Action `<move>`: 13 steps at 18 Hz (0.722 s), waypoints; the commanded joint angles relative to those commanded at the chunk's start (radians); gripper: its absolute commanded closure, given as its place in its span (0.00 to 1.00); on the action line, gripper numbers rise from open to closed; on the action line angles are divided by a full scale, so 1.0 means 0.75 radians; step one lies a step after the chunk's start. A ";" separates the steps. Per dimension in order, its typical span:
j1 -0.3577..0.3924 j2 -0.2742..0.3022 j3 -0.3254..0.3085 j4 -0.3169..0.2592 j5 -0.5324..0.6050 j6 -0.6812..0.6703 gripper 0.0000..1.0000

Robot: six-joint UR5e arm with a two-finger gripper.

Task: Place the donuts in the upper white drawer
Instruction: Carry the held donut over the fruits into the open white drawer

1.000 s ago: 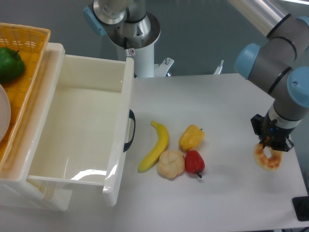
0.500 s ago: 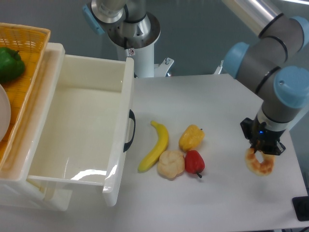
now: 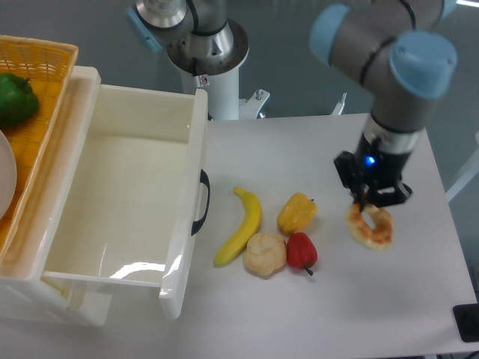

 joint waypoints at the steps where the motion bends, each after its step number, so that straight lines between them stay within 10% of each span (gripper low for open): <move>1: -0.033 0.020 -0.004 0.000 -0.014 -0.049 1.00; 13: -0.313 0.317 -0.190 0.014 -0.084 -0.134 1.00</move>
